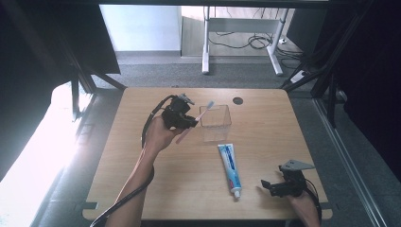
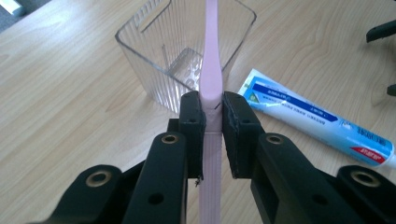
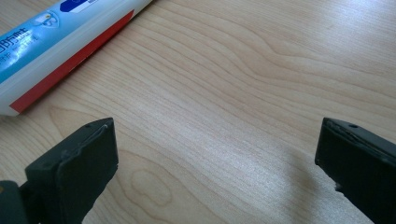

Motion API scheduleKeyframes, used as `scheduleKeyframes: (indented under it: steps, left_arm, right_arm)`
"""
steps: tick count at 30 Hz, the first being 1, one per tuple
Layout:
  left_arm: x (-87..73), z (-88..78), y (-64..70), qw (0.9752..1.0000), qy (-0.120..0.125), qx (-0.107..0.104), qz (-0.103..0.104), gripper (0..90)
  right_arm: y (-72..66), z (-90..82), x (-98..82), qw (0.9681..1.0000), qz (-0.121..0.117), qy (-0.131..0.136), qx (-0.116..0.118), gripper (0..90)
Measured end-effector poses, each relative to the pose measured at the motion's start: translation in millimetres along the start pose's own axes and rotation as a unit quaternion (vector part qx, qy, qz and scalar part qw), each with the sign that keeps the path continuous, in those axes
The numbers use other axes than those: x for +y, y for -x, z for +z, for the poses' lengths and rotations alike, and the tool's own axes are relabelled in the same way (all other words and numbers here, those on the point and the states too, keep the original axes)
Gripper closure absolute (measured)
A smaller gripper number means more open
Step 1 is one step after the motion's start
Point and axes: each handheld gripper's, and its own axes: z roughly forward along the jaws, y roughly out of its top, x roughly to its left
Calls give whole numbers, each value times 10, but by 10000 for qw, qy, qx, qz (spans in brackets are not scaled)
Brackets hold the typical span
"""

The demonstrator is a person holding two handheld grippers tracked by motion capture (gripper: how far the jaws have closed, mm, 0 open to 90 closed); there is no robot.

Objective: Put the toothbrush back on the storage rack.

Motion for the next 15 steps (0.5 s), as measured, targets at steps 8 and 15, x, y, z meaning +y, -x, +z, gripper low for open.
scheduleKeyframes:
  steps: [8,15]
  left_arm:
    - [144,72,8,9999,118,22,10,789]
    - [291,154,23,9997,230,7,-16,789]
  right_arm:
    - [-1,2,0,10000,-14,-1,14,0]
    - [-2,4,-1,10000,-9,-12,21,0]
